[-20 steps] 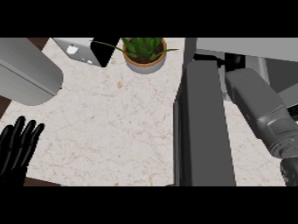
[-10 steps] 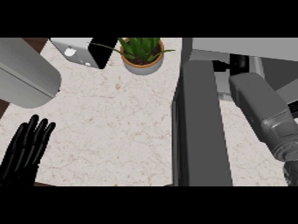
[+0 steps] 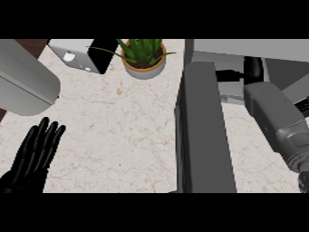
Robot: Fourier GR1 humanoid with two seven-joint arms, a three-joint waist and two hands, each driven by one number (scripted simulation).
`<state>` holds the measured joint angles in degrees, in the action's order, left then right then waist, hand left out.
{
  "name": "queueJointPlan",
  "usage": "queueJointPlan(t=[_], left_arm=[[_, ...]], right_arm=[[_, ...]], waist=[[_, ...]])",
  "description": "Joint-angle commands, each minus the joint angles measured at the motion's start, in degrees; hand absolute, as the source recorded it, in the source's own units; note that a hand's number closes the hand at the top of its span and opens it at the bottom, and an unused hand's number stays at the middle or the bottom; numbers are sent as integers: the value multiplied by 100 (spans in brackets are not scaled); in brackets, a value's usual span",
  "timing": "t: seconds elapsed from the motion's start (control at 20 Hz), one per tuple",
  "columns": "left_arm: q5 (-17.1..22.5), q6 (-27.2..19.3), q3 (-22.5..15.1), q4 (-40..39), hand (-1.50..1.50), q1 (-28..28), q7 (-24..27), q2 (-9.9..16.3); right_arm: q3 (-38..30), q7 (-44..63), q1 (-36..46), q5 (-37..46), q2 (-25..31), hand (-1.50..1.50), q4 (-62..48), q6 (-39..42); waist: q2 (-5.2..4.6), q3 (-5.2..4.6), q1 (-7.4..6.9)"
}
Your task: Pick up the milk, place it into the microwave and close the microwave
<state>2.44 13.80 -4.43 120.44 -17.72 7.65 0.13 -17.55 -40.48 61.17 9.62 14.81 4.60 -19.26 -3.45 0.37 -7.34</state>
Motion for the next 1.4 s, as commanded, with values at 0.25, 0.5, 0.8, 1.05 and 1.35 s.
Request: queueJointPlan(t=[0.25, 0.5, 0.8, 1.05, 1.35], left_arm=[[-271, -181, -442, -157, -150, 68, -70, -13], [-216, -116, -463, -414, -150, 374, -244, -7], [-283, -101, -713, -948, -150, 655, -114, -12], [-362, 392, -778, -1423, 150, 861, 11, 261], [-1112, 190, -1318, -2042, 150, 1231, 229, 9]], right_arm=[[-196, -452, -436, -187, -327, -150, 47, 169], [-223, -808, -807, -237, -236, -150, 66, 1022], [-272, -1065, -1038, -323, -460, -150, 176, 1404], [-273, -1343, -1459, -395, -574, -150, 315, 1724], [-56, -1720, -2095, -327, -664, -150, 723, 1875]], waist=[[77, -5, 144], [128, -8, 345], [214, -20, 477], [292, -30, 626], [340, -36, 737]])
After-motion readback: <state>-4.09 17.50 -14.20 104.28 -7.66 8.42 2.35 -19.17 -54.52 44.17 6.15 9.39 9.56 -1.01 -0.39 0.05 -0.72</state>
